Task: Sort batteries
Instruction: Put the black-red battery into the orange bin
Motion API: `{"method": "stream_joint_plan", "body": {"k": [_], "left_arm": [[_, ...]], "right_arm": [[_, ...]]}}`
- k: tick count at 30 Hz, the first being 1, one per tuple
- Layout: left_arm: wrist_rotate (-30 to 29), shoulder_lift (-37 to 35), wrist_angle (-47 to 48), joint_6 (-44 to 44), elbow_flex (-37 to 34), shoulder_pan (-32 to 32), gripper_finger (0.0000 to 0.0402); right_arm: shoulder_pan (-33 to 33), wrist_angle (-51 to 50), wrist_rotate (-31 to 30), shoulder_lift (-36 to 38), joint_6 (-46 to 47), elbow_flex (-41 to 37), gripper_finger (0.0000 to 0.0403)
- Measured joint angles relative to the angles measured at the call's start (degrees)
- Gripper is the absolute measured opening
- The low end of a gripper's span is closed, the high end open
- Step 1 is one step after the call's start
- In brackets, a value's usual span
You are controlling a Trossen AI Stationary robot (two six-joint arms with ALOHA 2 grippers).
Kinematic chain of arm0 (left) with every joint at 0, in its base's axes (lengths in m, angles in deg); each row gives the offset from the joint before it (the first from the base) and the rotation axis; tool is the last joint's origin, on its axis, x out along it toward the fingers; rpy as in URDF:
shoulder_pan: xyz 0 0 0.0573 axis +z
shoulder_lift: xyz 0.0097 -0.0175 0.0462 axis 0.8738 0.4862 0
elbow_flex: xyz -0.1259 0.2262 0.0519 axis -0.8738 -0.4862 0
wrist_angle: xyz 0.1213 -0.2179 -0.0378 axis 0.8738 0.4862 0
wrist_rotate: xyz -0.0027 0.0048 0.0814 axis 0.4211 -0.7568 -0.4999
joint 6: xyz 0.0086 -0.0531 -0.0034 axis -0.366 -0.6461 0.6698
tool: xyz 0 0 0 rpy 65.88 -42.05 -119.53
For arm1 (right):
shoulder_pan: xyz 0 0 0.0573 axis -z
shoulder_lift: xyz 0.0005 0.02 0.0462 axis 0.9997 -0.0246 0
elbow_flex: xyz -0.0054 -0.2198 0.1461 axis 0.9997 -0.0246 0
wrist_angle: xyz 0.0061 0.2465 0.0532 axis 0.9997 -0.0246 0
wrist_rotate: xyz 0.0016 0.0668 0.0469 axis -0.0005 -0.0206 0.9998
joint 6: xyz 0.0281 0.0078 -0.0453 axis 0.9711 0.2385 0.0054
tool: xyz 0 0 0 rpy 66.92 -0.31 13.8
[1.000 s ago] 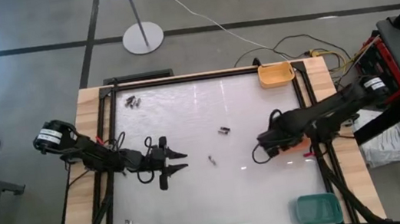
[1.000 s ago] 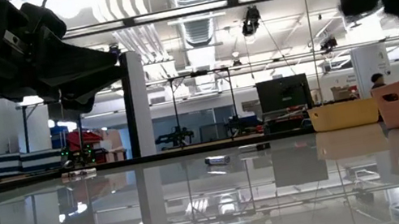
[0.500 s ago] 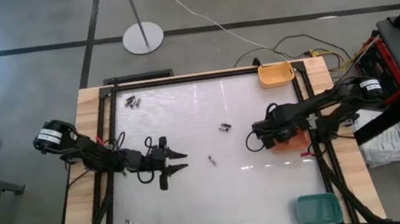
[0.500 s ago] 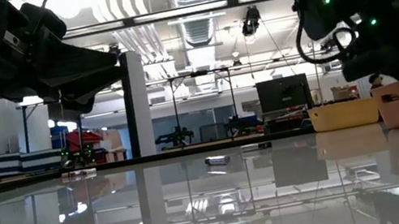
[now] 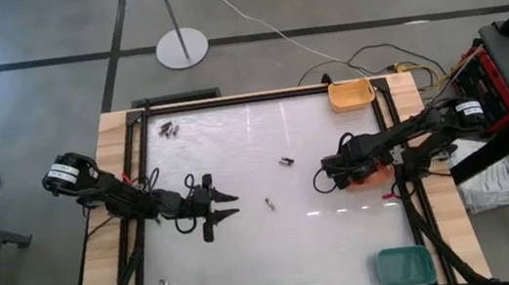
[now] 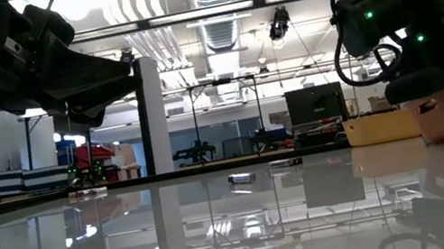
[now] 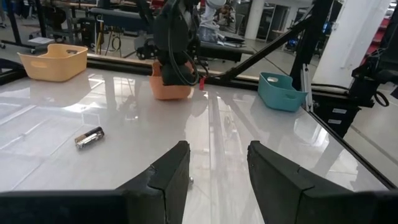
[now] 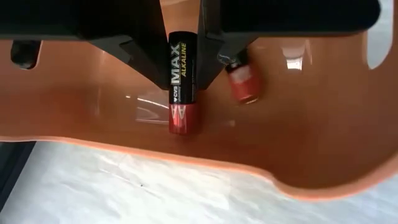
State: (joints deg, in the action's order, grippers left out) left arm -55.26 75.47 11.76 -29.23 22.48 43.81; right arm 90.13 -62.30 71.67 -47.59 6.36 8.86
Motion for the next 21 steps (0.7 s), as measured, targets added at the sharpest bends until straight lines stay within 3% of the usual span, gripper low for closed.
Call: {"method": "stream_joint_plan", "body": {"k": [11,21], "left_arm": [[0.0,0.0,0.0,0.0,0.0,0.0,0.0143],[0.0,0.0,0.0,0.0,0.0,-0.1,0.0143]], "right_arm": [[0.0,0.3,2.0,0.0,-0.3,0.0,0.006],[0.0,0.1,3.8,0.1,-0.2,-0.1,0.0134]]}}
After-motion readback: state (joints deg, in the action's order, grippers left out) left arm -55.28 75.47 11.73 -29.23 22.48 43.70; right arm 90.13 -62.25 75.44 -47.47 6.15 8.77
